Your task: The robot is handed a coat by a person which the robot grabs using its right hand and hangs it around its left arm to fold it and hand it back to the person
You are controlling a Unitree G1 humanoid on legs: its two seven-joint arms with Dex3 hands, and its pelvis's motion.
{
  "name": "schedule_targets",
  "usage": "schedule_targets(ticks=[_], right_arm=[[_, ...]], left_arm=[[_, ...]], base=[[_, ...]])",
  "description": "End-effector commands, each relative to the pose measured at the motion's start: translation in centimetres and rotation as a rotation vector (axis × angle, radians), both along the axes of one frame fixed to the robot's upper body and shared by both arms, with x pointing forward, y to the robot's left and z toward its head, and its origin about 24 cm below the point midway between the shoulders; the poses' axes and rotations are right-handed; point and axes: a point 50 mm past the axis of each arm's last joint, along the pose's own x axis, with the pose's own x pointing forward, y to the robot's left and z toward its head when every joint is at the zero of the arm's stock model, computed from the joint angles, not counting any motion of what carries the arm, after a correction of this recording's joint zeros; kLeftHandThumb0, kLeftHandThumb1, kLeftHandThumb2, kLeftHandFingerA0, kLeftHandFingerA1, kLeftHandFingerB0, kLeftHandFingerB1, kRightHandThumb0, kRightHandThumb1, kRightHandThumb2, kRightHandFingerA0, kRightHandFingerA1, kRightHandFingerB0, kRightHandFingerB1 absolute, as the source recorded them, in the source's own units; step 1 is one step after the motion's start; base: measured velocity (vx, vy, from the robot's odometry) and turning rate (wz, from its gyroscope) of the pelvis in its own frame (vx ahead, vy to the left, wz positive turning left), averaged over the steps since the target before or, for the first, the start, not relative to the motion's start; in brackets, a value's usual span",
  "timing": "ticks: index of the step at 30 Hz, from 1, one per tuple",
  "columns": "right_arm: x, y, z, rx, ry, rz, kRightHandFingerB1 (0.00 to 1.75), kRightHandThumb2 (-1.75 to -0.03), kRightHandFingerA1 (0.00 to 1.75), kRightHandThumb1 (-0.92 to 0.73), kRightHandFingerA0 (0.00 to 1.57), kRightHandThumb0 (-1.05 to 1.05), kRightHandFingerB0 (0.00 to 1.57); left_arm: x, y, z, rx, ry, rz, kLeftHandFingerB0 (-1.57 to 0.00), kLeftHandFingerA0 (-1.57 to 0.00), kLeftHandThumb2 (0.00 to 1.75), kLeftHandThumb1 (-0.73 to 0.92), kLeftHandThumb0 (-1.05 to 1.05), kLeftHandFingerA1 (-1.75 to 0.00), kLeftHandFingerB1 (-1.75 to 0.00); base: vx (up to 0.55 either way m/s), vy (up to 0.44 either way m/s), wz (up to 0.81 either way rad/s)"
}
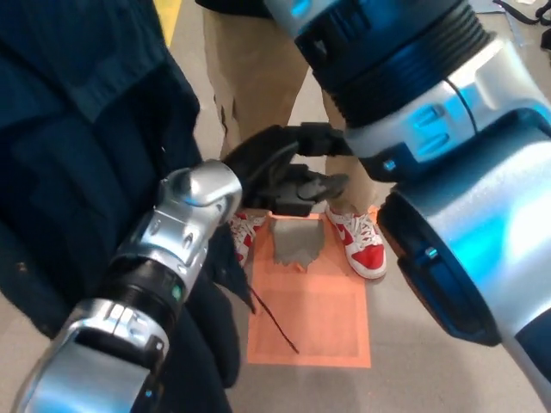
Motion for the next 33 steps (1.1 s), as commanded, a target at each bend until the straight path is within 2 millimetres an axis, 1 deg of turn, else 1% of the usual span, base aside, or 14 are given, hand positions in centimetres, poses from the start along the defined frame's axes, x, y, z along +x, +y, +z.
schedule_targets(ticks=[1, 7, 8, 9, 14, 18, 19, 21, 23, 24, 25, 27, 31, 33], right_arm=[[-3.9, 1.9, 0.5, 0.051, 0.05, 0.211, 0.76, -0.68, 1.08, -0.9, 1.26, -0.44, 1.27], [-4.2, 1.8, 0.5, 0.048, 0.054, 0.216, 0.76, -0.68, 1.08, -0.9, 1.26, -0.44, 1.27], [-3.5, -1.7, 2.0, 0.087, 0.078, 0.181, 0.92, -0.68, 0.62, -0.88, 1.19, -0.46, 1.14], [-3.5, -6.9, 3.6, 0.133, 0.099, 0.138, 0.92, -0.68, 0.62, -0.88, 1.19, -0.46, 1.14], [-3.5, -10.2, 3.2, 0.183, 0.103, 0.121, 0.94, -0.66, 0.75, -0.87, 1.25, -0.4, 1.13], [-3.0, -15.2, 1.6, 0.229, 0.181, 0.14, 1.08, -0.67, 0.87, -0.86, 1.28, -0.41, 1.17], [-2.9, -16.4, 1.1, 0.249, 0.191, 0.096, 1.06, -0.67, 0.85, -0.85, 1.31, -0.41, 1.2], [-2.9, -18.2, 0.0, 0.263, 0.195, 0.004, 1.02, -0.68, 0.84, -0.85, 1.28, -0.41, 1.22], [-2.4, -20.9, -2.1, 0.308, 0.253, -0.044, 0.88, -0.67, 0.79, -0.88, 1.29, -0.39, 1.23], [-2.0, -22.2, -3.4, 0.307, 0.286, -0.054, 1.02, -1.09, 0.95, -0.71, 1.14, -0.34, 1.16], [-1.7, -23.1, -4.1, 0.317, 0.303, -0.089, 0.88, -0.66, 0.79, -0.87, 1.29, -0.38, 1.23], [-1.2, -25.1, -5.7, 0.358, 0.359, -0.152, 1.01, -1.08, 1.0, -0.71, 1.17, -0.33, 1.14], [-0.1, -28.9, -8.6, 0.391, 0.428, -0.211, 0.98, -1.08, 1.01, -0.71, 1.15, -0.27, 1.11], [0.4, -30.2, -9.9, 0.411, 0.476, -0.197, 0.81, -0.68, 0.65, -0.83, 1.3, -0.32, 1.21]], left_arm=[[1.0, 1.8, 0.4, -0.029, 0.032, 0.119, -0.31, -0.36, 0.62, 0.79, -0.4, -0.59, -0.38], [1.2, 2.0, 0.6, -0.029, 0.028, 0.127, -0.31, -0.36, 0.62, 0.79, -0.4, -0.59, -0.38], [1.9, 3.9, 1.7, -0.031, -0.038, 0.184, -0.12, -0.04, 1.07, 0.72, -0.85, -0.28, -0.33], [2.5, 6.8, 3.6, -0.037, -0.14, 0.268, -0.12, -0.04, 1.07, 0.72, -0.85, -0.28, -0.33], [2.9, 7.7, 4.2, -0.057, -0.096, 0.319, -0.1, -0.06, 1.06, 0.73, -0.85, -0.26, -0.29], [2.8, 9.3, 4.6, -0.041, -0.118, 0.334, -0.13, 0.0, 1.08, 0.77, -0.87, -0.25, -0.31], [2.8, 9.6, 4.8, -0.052, -0.117, 0.34, -0.12, -0.05, 0.68, 0.9, -0.76, -0.23, -0.26], [2.8, 10.2, 4.9, -0.063, -0.109, 0.355, -0.1, -0.05, 0.67, 0.87, -0.76, -0.23, -0.26], [2.7, 11.0, 5.0, -0.059, -0.115, 0.366, -0.12, 0.0, 1.05, 0.73, -0.83, -0.26, -0.3], [2.6, 11.5, 4.8, -0.051, -0.111, 0.373, -0.11, -0.03, 1.04, 0.73, -0.85, -0.27, -0.28], [2.6, 11.9, 4.8, -0.046, -0.116, 0.378, -0.12, -0.03, 1.04, 0.73, -0.85, -0.29, -0.28], [2.4, 12.6, 4.7, -0.048, -0.11, 0.393, -0.07, -0.07, 1.05, 0.73, -0.85, -0.26, -0.23], [2.3, 13.7, 4.8, -0.039, -0.115, 0.423, -0.07, -0.07, 1.05, 0.74, -0.84, -0.26, -0.23], [2.3, 13.9, 5.0, -0.044, -0.113, 0.437, -0.08, -0.07, 1.05, 0.74, -0.85, -0.26, -0.24]], base=[[0.0, 0.0, 0.0], [0.0, 0.0, 0.0], [0.0, 0.0, 0.0], [0.0, 0.0, 0.0], [0.0, 0.0, 0.0], [0.0, 0.0, 0.0], [0.0, 0.0, 0.0], [0.0, 0.0, 0.0], [0.0, 0.0, 0.0], [0.0, 0.0, 0.0], [0.0, 0.0, 0.0], [0.0, 0.0, 0.0], [0.0, 0.0, 0.0], [0.0, 0.0, 0.0]])
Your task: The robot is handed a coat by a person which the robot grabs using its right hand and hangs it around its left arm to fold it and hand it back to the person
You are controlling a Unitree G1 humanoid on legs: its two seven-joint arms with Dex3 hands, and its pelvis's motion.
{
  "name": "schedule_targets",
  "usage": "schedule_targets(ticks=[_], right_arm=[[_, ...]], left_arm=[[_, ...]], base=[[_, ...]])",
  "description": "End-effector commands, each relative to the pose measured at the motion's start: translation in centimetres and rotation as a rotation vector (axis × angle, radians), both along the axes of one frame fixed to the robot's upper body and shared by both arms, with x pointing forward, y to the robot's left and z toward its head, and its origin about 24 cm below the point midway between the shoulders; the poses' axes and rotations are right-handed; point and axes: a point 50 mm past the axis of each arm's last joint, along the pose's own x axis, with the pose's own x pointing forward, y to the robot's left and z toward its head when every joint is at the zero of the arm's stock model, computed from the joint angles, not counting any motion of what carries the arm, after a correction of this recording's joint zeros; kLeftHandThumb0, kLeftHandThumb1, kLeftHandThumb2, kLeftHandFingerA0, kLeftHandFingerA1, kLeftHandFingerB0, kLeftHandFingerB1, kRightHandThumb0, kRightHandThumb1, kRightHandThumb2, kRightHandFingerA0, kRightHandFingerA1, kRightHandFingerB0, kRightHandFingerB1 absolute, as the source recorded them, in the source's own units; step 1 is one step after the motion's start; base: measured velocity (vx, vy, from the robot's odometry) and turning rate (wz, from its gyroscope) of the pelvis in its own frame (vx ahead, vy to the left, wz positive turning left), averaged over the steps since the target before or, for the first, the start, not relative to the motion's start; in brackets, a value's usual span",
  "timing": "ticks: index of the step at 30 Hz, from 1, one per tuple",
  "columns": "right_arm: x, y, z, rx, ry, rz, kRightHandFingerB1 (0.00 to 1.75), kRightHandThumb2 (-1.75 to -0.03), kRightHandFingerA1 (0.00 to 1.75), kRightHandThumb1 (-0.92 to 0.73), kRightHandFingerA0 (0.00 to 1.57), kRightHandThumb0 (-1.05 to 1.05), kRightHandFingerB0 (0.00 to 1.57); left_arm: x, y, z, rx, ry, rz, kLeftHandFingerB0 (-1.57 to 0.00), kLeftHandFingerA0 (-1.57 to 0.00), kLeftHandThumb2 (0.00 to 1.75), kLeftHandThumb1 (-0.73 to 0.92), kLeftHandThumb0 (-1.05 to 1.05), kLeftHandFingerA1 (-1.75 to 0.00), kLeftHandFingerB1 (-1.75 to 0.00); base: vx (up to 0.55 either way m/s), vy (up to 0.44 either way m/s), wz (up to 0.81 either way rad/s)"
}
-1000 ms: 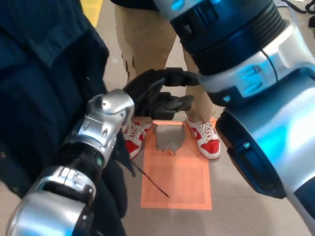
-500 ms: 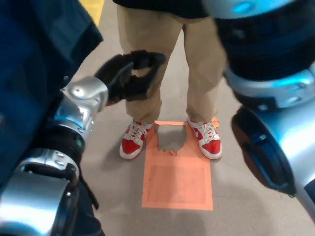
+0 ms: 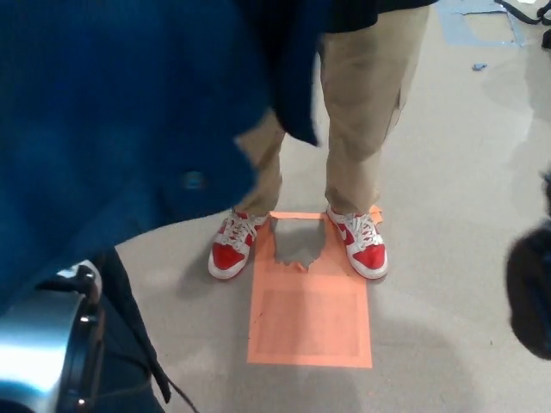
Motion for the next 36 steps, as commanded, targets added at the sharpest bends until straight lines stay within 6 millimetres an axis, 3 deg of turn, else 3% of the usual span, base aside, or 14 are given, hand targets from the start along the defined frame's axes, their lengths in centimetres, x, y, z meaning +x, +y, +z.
schedule_targets(ticks=[1, 7, 8, 10, 11, 12, 13, 14, 22, 30, 31, 33, 34, 36], right_arm=[[0.6, -9.1, -6.3, 0.086, 0.285, -0.01, 0.81, -0.68, 0.65, -0.83, 1.3, -0.32, 1.21], [1.0, -10.8, -11.8, 0.076, 0.411, -0.119, 0.74, -0.64, 0.67, -0.83, 1.31, -0.34, 1.28], [1.2, -11.2, -13.6, 0.086, 0.449, -0.144, 0.75, -0.64, 0.71, -0.83, 1.28, -0.33, 1.25], [1.4, -11.6, -15.0, 0.128, 0.484, -0.126, 0.78, -0.67, 0.69, -0.82, 1.29, -0.31, 1.23], [1.4, -11.8, -16.1, 0.144, 0.511, -0.137, 0.82, -0.65, 0.75, -0.84, 1.27, -0.32, 1.22], [1.7, -12.2, -17.9, 0.148, 0.553, -0.193, 0.99, -1.06, 0.98, -0.69, 1.18, -0.3, 1.13], [1.7, -12.4, -18.7, 0.147, 0.569, -0.217, 0.99, -1.06, 0.98, -0.69, 1.18, -0.3, 1.13], [1.8, -12.5, -19.7, 0.175, 0.597, -0.215, 0.95, -0.67, 0.89, -0.84, 1.23, -0.3, 1.19], [1.9, -11.7, -28.5, 0.177, 0.888, -0.273, 0.91, -0.66, 0.78, -0.8, 1.28, -0.32, 1.21], [0.9, -8.8, -37.3, -0.8, 1.188, -0.208, 0.87, -0.67, 0.55, -0.83, 1.15, -0.38, 1.16], [0.6, -8.8, -38.6, -0.899, 1.187, -0.227, 0.83, -0.89, 0.73, -0.6, 0.92, -0.35, 0.99], [0.0, -9.3, -41.4, -1.229, 1.219, -0.229, 0.47, -0.66, 0.45, -0.84, 0.76, -0.62, 0.75], [-0.1, -9.5, -41.8, -1.306, 1.236, -0.209, 0.49, -1.08, 0.56, -0.71, 0.5, -0.75, 0.4], [-0.2, -10.4, -42.6, -1.456, 1.349, -0.227, 0.13, -1.02, 0.15, -0.58, 0.0, -0.87, 0.0]], left_arm=[[-0.1, 4.3, 1.9, -0.012, -0.089, 0.108, -0.08, -0.07, 1.05, 0.74, -0.85, -0.26, -0.24], [-0.2, 4.5, 1.9, -0.01, -0.099, 0.107, -0.09, -0.09, 1.04, 0.73, -0.85, -0.29, -0.27], [-0.2, 4.6, 2.0, -0.011, -0.098, 0.109, -0.09, -0.1, 0.68, 0.87, -0.75, -0.25, -0.24], [-0.2, 4.7, 1.9, -0.01, -0.096, 0.11, -0.1, -0.1, 0.68, 0.87, -0.76, -0.25, -0.24], [-0.3, 4.8, 1.8, -0.009, -0.095, 0.11, -0.09, -0.09, 1.04, 0.73, -0.85, -0.29, -0.29], [-0.3, 4.9, 1.8, -0.016, -0.098, 0.113, -0.1, -0.05, 1.03, 0.71, -0.83, -0.3, -0.31], [-0.3, 4.9, 1.7, -0.019, -0.099, 0.114, -0.1, -0.05, 1.03, 0.71, -0.83, -0.3, -0.31], [-0.3, 4.9, 1.7, -0.02, -0.099, 0.116, -0.1, -0.05, 1.03, 0.7, -0.83, -0.31, -0.32], [-0.3, 5.1, 2.1, -0.018, -0.119, 0.122, -0.11, -0.11, 0.67, 0.84, -0.78, -0.27, -0.26], [-0.1, 4.8, 3.0, 0.002, -0.141, 0.097, -0.11, -0.11, 0.67, 0.87, -0.77, -0.27, -0.26], [-0.1, 4.7, 3.0, 0.006, -0.142, 0.093, -0.12, -0.11, 0.68, 0.87, -0.77, -0.26, -0.26], [-0.1, 4.7, 3.0, 0.012, -0.142, 0.081, -0.1, -0.1, 0.67, 0.88, -0.76, -0.27, -0.27], [-0.1, 4.6, 3.1, 0.018, -0.147, 0.078, -0.11, -0.1, 0.68, 0.88, -0.76, -0.26, -0.26], [0.0, 4.4, 3.4, 0.007, -0.147, 0.075, -0.11, -0.11, 0.68, 0.87, -0.76, -0.26, -0.26]], base=[[0.0, 0.0, 0.0], [0.0, 0.0, 0.0], [0.0, 0.0, 0.0], [0.0, 0.0, 0.0], [0.0, 0.0, 0.0], [0.0, 0.0, 0.0], [0.0, 0.0, 0.0], [0.0, 0.0, 0.0], [0.0, 0.0, 0.0], [0.0, 0.0, 0.0], [0.0, 0.0, 0.0], [0.0, 0.0, 0.0], [0.0, 0.0, 0.0], [0.0, 0.0, 0.0]])
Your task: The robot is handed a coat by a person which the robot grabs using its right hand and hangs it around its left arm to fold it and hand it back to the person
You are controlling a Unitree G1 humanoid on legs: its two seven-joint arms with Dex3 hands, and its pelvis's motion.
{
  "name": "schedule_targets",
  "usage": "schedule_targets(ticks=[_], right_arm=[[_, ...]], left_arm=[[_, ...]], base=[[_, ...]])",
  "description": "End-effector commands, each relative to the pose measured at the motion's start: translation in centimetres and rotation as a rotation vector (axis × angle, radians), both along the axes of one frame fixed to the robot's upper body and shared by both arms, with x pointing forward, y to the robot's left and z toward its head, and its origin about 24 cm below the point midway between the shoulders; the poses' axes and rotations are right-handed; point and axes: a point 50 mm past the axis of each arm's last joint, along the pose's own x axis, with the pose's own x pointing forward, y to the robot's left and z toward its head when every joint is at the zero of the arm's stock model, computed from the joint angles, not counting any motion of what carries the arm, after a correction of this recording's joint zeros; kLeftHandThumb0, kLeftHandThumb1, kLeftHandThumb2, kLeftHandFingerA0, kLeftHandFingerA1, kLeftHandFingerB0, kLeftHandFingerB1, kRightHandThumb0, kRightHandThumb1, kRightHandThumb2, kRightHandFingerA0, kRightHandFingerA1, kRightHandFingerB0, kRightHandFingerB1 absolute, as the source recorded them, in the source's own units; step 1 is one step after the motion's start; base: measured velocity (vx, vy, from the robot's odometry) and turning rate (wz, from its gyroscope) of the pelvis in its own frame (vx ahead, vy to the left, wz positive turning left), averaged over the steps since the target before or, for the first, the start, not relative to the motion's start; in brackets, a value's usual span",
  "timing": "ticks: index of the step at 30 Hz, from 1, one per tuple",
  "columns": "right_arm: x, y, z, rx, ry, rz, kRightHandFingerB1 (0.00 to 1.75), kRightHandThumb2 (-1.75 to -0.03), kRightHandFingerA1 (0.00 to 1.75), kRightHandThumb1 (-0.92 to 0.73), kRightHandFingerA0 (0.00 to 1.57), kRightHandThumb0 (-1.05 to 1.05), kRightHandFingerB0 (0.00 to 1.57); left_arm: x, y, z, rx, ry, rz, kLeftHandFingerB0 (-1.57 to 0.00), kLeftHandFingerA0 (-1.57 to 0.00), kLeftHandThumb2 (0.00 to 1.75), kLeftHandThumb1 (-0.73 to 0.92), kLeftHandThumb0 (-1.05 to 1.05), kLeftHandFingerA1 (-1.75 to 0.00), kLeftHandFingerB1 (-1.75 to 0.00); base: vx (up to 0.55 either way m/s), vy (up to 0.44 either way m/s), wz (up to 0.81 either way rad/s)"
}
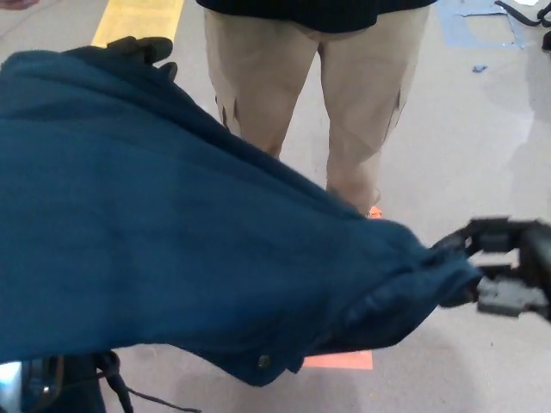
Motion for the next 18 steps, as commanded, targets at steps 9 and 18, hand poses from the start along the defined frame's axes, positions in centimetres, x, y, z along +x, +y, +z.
schedule_targets(ticks=[9, 18], right_arm=[[-1.3, -6.9, -4.8, -0.427, 0.415, 0.237, 0.0, -0.85, 0.0, -0.51, 0.0, -0.89, 0.0], [-2.3, -11.6, -3.3, 0.172, 0.541, 0.058, 0.01, -0.8, 0.0, -0.44, 0.0, -0.81, 0.0]], left_arm=[[0.3, 0.1, 2.6, -0.015, -0.098, -0.035, -0.09, -0.1, 0.75, 0.73, -0.81, -0.29, -0.26], [0.2, 0.1, 2.3, 0.0, -0.089, -0.055, -0.11, -0.04, 1.03, 0.7, -0.82, -0.32, -0.32]], base=[[0.0, 0.0, 0.0], [0.0, 0.0, 0.0]])
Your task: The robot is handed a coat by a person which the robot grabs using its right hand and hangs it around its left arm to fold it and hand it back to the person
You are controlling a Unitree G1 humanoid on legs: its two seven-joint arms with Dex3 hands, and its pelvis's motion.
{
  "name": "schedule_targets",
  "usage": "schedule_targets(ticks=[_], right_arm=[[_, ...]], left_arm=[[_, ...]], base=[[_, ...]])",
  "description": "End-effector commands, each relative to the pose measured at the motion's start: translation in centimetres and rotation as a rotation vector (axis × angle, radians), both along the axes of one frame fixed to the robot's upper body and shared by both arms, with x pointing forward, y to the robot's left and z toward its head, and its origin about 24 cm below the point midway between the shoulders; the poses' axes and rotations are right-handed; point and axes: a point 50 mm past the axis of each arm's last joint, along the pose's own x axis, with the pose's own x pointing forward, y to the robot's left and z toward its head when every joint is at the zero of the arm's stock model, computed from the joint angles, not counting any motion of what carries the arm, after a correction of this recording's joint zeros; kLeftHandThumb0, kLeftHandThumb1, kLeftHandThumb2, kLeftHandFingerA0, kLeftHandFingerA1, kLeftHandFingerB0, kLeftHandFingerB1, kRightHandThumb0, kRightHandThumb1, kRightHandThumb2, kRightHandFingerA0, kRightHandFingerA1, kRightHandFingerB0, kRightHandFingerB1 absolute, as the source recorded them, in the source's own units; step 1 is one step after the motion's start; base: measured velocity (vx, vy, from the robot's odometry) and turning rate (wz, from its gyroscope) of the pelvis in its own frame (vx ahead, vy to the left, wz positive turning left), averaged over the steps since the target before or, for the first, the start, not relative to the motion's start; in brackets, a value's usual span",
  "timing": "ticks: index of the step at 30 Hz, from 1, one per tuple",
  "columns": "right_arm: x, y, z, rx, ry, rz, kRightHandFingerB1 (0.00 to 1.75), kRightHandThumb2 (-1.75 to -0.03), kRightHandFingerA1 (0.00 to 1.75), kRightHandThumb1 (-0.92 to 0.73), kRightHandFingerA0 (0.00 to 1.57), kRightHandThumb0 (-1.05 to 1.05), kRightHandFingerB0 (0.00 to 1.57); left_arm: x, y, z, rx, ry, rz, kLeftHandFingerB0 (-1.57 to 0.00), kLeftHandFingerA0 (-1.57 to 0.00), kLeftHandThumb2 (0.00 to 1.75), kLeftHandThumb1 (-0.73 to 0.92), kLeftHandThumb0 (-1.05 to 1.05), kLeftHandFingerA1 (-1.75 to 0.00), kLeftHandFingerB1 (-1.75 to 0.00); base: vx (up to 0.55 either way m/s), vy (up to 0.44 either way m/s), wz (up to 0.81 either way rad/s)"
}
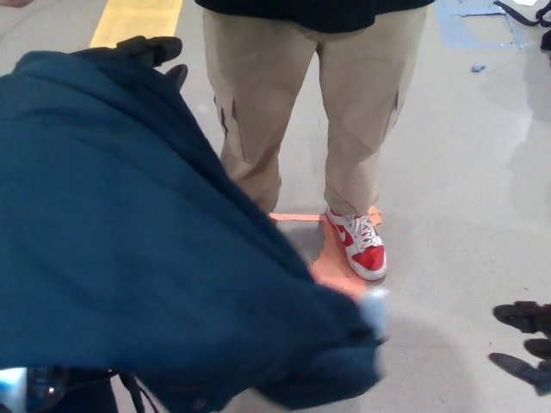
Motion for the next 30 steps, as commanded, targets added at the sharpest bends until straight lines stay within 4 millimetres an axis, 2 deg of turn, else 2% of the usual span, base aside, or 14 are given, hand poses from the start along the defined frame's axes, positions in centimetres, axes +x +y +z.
schedule_targets(ticks=[1, 3, 4, 6, 10, 11, 12, 20, 21, 23, 24, 27, 29, 30], right_arm=[[-1.7, -4.9, 1.7, 0.677, 0.12, -0.307, 0.06, -0.72, 0.0, -0.33, 0.0, -0.65, 0.0], [-2.6, -5.6, 1.9, 0.93, 0.071, -0.37, 0.0, -0.82, 0.0, -0.41, 0.0, -0.8, 0.0], [-3.0, -5.9, 2.0, 1.021, 0.05, -0.374, 0.0, -0.88, 0.0, -0.47, 0.0, -0.9, 0.0], [-3.5, -6.3, 2.1, 1.138, -0.01, -0.397, 0.0, -0.58, 0.0, -0.58, 0.0, -0.96, 0.0], [-3.6, -7.1, 2.0, 1.243, -0.199, -0.525, 0.0, -1.08, 0.0, -0.73, 0.0, -1.01, 0.0], [-3.5, -7.1, 1.8, 1.225, -0.219, -0.553, 0.0, -0.67, 0.0, -0.92, 0.0, -0.96, 0.0], [-3.0, -7.0, 1.5, 1.142, -0.243, -0.611, 0.0, -1.16, 0.03, -0.82, 0.0, -1.04, 0.0], [-1.8, -3.3, -2.6, 0.488, -0.24, -0.716, 0.08, -1.04, 0.09, -0.8, 0.0, -0.83, 0.0], [-2.1, -2.8, -3.3, 0.449, -0.233, -0.699, 0.11, -1.07, 0.11, -0.83, 0.0, -0.79, 0.0], [-3.3, -1.7, -4.9, 0.391, -0.208, -0.66, 0.13, -1.09, 0.13, -0.83, 0.0, -0.77, 0.0], [-4.0, -1.4, -5.7, 0.366, -0.182, -0.672, 0.21, -0.69, 0.18, -0.92, 0.01, -0.72, 0.0], [-5.3, -0.5, -7.3, 0.324, -0.125, -0.662, 0.25, -1.1, 0.24, -0.78, 0.0, -0.75, 0.09], [-6.0, -0.1, -7.9, 0.211, -0.095, -0.592, 0.35, -1.07, 0.38, -0.74, 0.03, -0.7, 0.06], [-6.0, -0.2, -7.9, 0.194, -0.091, -0.581, 0.24, -0.69, 0.26, -0.92, 0.11, -0.7, 0.1]], left_arm=[[0.1, 0.8, 2.3, 0.011, -0.086, -0.028, -0.12, -0.03, 1.03, 0.7, -0.81, -0.31, -0.33], [0.1, 0.8, 2.1, -0.011, -0.085, -0.028, -0.13, -0.03, 1.02, 0.7, -0.84, -0.3, -0.32], [0.1, 0.8, 2.1, -0.012, -0.084, -0.027, -0.11, -0.09, 0.67, 0.83, -0.76, -0.25, -0.24], [0.1, 0.8, 2.1, -0.006, -0.085, -0.025, -0.1, -0.1, 0.67, 0.84, -0.76, -0.26, -0.24], [0.0, 1.0, 2.2, -0.007, -0.089, -0.024, -0.15, -0.02, 1.02, 0.71, -0.86, -0.35, -0.38], [0.0, 1.0, 2.1, -0.006, -0.089, -0.023, -0.15, -0.03, 1.02, 0.7, -0.86, -0.35, -0.37], [0.0, 1.0, 2.1, -0.003, -0.09, -0.024, -0.14, -0.03, 1.02, 0.69, -0.83, -0.36, -0.37], [-0.1, 0.2, 1.4, 0.008, -0.084, -0.061, -0.05, -0.03, 1.04, 0.66, -0.75, -0.36, -0.35], [-0.1, 0.1, 1.2, 0.002, -0.081, -0.065, -0.11, -0.09, 0.67, 0.83, -0.78, -0.26, -0.25], [-0.2, -0.3, 1.0, -0.004, -0.078, -0.084, -0.08, -0.1, 0.78, 0.73, -0.82, -0.28, -0.25], [-0.2, -0.5, 0.9, -0.011, -0.078, -0.093, -0.08, -0.1, 0.81, 0.72, -0.85, -0.29, -0.23], [-0.2, -0.7, 1.1, -0.025, -0.085, -0.11, -0.1, -0.11, 0.67, 0.84, -0.79, -0.25, -0.23], [-0.4, -1.0, 1.5, -0.044, -0.093, -0.132, -0.09, -0.1, 0.79, 0.71, -0.84, -0.26, -0.24], [-0.4, -1.1, 1.5, -0.05, -0.1, -0.139, -0.1, -0.1, 0.78, 0.71, -0.84, -0.25, -0.25]], base=[[0.0, 0.0, 0.0], [0.0, 0.0, 0.0], [0.0, 0.0, 0.0], [0.0, 0.0, 0.0], [0.0, 0.0, 0.0], [0.0, 0.0, 0.0], [0.0, 0.0, 0.0], [0.0, 0.0, 0.0], [0.0, 0.0, 0.0], [0.0, 0.0, 0.0], [0.0, 0.0, 0.0], [0.0, 0.0, 0.0], [0.0, 0.0, 0.0], [0.0, 0.0, 0.0]])
